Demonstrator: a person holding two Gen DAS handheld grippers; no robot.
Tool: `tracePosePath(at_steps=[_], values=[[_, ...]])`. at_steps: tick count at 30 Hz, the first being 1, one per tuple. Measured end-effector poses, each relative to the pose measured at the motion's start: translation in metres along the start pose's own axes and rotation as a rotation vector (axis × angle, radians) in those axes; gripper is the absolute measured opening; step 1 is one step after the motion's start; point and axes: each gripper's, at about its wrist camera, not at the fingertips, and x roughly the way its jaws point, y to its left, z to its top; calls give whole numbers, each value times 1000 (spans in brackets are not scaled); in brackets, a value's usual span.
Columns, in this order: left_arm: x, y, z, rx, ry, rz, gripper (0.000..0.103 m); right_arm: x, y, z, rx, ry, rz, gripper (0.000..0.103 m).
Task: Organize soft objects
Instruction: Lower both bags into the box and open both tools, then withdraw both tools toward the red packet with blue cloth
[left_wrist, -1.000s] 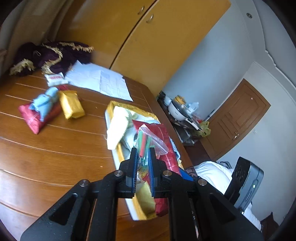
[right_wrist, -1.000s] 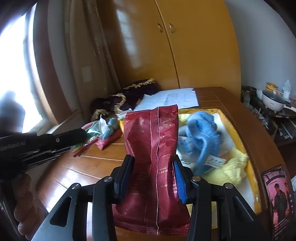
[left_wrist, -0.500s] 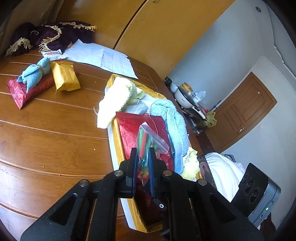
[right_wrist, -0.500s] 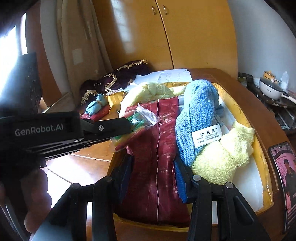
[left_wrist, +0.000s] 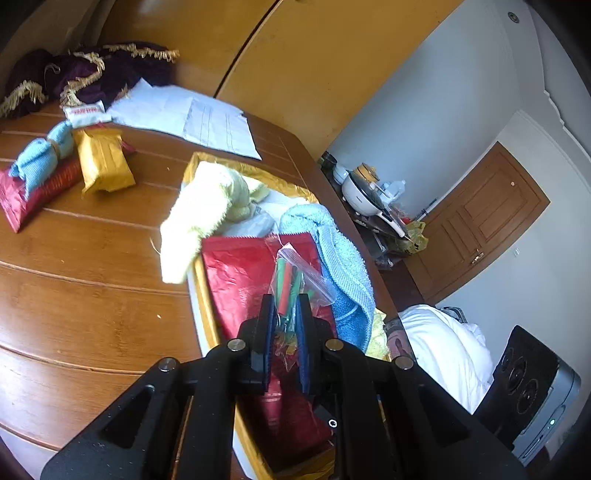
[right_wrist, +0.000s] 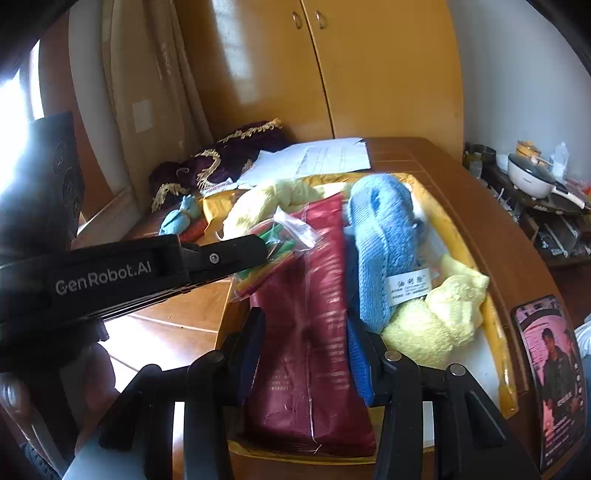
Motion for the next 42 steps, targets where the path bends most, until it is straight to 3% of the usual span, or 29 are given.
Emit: tracePosePath(at_steps=[7, 9, 10, 12, 14, 20, 24, 26, 29, 31, 37, 42], values=[[8, -8, -6, 44, 4, 37, 12, -1, -7, -2, -5, 2, 14, 45], [8, -9, -6, 42, 6, 26, 17, -2, -7, -4, -3, -2, 13, 45], [7, -10, -6, 44, 8, 17, 25, -3, -6, -4, -3, -5, 12, 45], [5, -11, -6, 40, 1, -1, 52, -5, -6, -4, 3, -5, 12, 46], [0, -11, -7, 33, -24, -11, 63, -8, -4, -4, 4, -16, 12, 57], [-24, 0, -5, -12, -37, -66, 63, -18, 3, -3, 7, -40, 23, 61], [-59, 19, -3, -29, -88, -56, 63, -34, 13, -4, -2, -95, 49, 69], [-78, 33, -1, -29, -131, -14, 69, -42, 20, -3, 2, -121, 77, 71], [-103, 56, 5, -28, -197, 128, 70, -50, 36, -2, -13, -148, 144, 73], [-113, 77, 11, -48, -225, 183, 70, -50, 48, 0, -26, -153, 193, 73], [-111, 143, 46, -100, -207, 315, 70, -17, 85, 13, -62, -80, 298, 73], [-91, 164, 73, -63, -158, 349, 70, 14, 109, 27, -73, -30, 332, 73]])
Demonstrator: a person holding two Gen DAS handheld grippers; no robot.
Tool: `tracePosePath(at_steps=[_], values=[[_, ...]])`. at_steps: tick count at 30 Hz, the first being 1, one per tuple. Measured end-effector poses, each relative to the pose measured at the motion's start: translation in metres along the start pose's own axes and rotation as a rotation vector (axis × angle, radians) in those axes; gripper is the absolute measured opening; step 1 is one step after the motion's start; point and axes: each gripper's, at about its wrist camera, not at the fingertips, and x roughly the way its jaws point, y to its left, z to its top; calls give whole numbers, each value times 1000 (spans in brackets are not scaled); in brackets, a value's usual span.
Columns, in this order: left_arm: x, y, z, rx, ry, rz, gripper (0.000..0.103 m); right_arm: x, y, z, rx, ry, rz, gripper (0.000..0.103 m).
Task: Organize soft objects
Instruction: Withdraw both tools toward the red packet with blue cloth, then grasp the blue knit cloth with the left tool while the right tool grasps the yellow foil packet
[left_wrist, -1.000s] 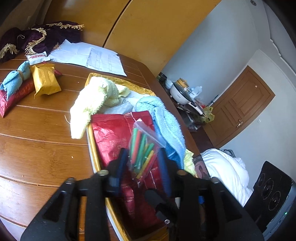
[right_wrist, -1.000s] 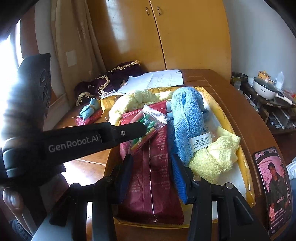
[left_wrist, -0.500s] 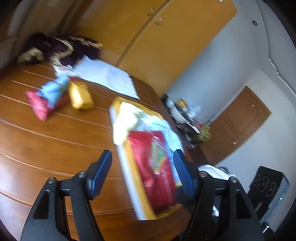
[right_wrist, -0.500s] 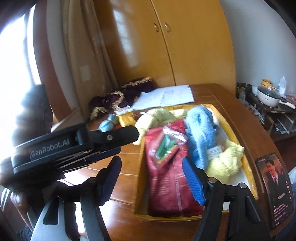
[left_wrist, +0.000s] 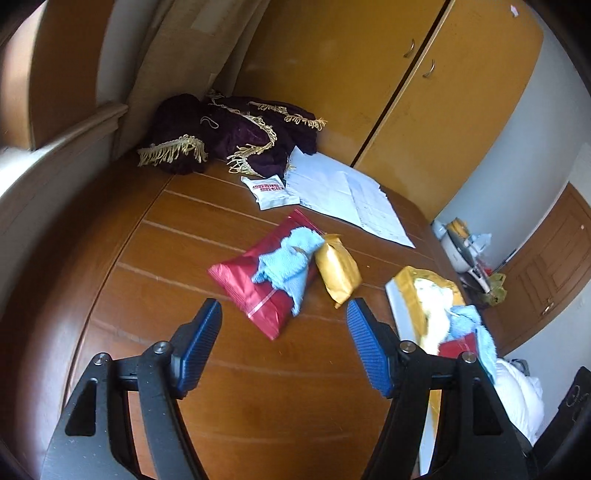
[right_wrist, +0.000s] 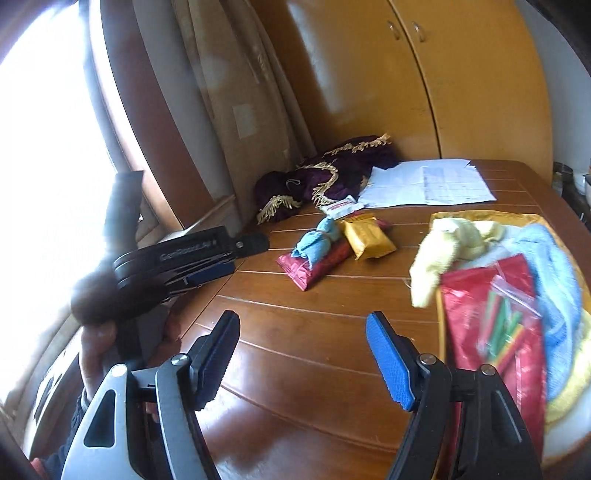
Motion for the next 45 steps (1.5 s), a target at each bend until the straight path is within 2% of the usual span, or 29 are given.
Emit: tracePosePath(at_steps=[3, 9, 12, 14, 15, 17, 19, 21, 25, 30, 34, 37, 40, 45], values=[[19, -5, 11, 39, 14, 50, 67, 20, 4, 6, -10, 34, -2, 73], [60, -13, 35, 104, 53, 90, 59, 54, -3, 14, 16, 90, -13, 73], [78, -15, 39, 147, 73, 149, 55, 66, -6, 15, 27, 112, -8, 73], [86, -11, 37, 147, 80, 159, 45, 72, -7, 17, 30, 121, -5, 73], [85, -8, 37, 135, 69, 147, 43, 74, -8, 17, 29, 124, -5, 73], [82, -5, 38, 128, 73, 125, 19, 80, -7, 18, 25, 135, -4, 73], [81, -4, 36, 129, 86, 125, 6, 85, -7, 19, 25, 143, -7, 73], [80, -3, 33, 136, 92, 134, 1, 87, -6, 21, 29, 147, -9, 73], [72, 7, 28, 100, 106, 88, 0, 92, -2, 28, 35, 148, -4, 73], [59, 23, 27, 40, 66, 51, 0, 104, 1, 40, 56, 161, 9, 73], [55, 33, 28, 0, 65, 44, 0, 116, -8, 53, 118, 172, 18, 73], [52, 41, 31, -36, 65, 29, 0, 128, -20, 66, 220, 177, 26, 73], [48, 48, 32, -63, 66, 15, 0, 148, -25, 77, 258, 194, -25, 73], [48, 52, 34, -85, 75, 3, 1, 164, -38, 94, 308, 160, -108, 73]])
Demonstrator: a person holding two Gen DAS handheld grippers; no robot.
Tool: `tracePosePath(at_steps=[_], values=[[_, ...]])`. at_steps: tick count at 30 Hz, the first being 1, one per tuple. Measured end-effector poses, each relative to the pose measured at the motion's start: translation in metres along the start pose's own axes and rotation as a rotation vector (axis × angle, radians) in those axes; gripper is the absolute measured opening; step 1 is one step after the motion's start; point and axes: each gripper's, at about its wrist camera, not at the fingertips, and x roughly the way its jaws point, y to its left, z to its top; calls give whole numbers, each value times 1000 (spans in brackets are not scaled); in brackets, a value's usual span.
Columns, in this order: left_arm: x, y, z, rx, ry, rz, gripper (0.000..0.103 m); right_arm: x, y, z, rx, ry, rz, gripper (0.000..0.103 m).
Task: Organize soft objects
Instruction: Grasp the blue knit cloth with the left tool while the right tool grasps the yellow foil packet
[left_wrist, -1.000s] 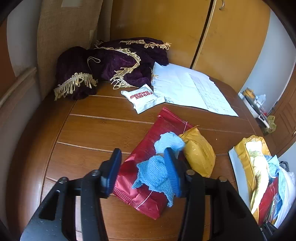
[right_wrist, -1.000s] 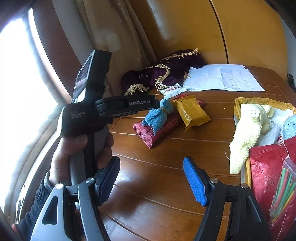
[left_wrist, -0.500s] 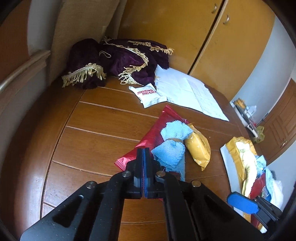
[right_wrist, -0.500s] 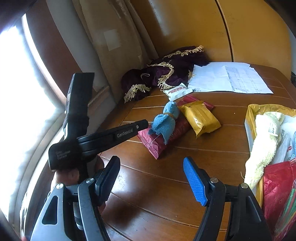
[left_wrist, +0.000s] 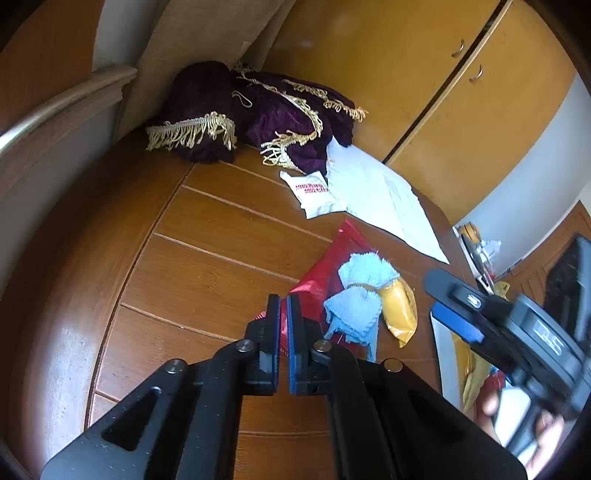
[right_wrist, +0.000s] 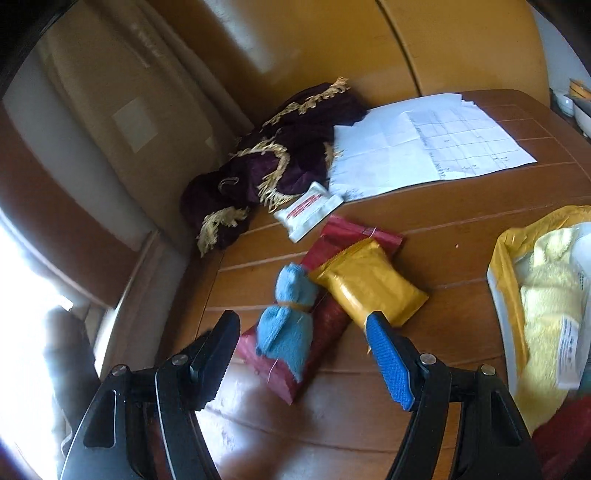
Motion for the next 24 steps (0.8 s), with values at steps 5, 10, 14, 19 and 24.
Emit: tracePosePath(at_steps=[5, 10, 14, 19, 24], values=[[-4, -5, -2, 18, -28, -4, 40, 25, -15, 19, 31, -4, -119, 73], [-3, -7, -3, 21, -20, -14, 44, 43, -20, 13, 1, 17, -178, 73], [-1, -9, -4, 31, -12, -10, 44, 44, -15, 7, -33, 39, -208, 60], [4, -10, -6, 40, -2, -5, 44, 39, -13, 5, -42, 25, -159, 61], [6, -13, -7, 59, -8, -6, 44, 47, -21, 6, -20, 20, -190, 68]])
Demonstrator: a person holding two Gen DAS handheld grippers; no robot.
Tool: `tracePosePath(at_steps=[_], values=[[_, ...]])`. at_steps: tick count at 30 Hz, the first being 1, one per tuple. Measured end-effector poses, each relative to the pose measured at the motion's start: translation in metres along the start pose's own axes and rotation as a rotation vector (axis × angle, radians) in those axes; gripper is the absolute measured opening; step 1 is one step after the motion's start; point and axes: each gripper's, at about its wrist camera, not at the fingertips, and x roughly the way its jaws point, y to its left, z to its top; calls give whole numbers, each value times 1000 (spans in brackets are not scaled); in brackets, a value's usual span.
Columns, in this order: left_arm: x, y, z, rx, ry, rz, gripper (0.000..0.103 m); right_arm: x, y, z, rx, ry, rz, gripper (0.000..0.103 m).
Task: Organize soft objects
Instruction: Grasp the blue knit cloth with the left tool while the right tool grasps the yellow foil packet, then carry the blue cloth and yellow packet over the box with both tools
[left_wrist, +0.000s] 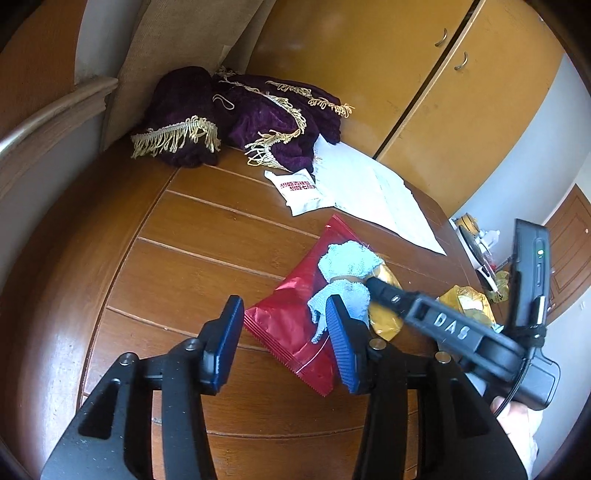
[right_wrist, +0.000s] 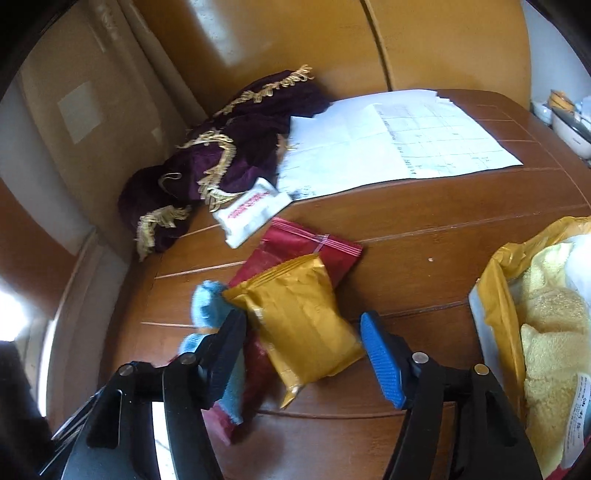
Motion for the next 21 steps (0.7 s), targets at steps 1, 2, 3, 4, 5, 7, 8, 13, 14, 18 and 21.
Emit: tracePosePath(at_steps=[1, 2, 3, 4, 5, 7, 8, 13, 14, 18, 21], values=[[1, 0, 0, 4, 1, -2, 44, 4, 0, -1, -2, 10, 1, 69], [1, -1, 0, 12, 1, 1, 44, 7, 1, -2, -2, 31, 14, 65], [1, -2, 0, 18, -2, 4, 44, 8, 1, -3, 1, 39, 33, 61], [1, -3, -1, 22, -5, 3, 44, 8, 1, -5, 8, 43, 47, 54], [1, -4, 0, 23, -1, 0, 44, 5, 3, -7, 9, 40, 49, 47], [2, -5, 1, 18, 16, -15, 44, -2, 6, -10, 1, 28, 46, 47], [3, -7, 2, 14, 26, -14, 44, -8, 6, -11, 9, 19, 62, 47], [2, -34, 8, 100, 3, 69, 59, -41, -2, -12, 54, -42, 135, 46], [4, -40, 8, 118, 4, 77, 59, -51, -2, -13, 48, -64, 135, 46], [29, -57, 11, 173, 41, 161, 57, -76, -3, -19, 23, -105, 156, 46], [46, -55, 9, 158, 66, 155, 55, -91, -10, -24, 38, -117, 171, 45]])
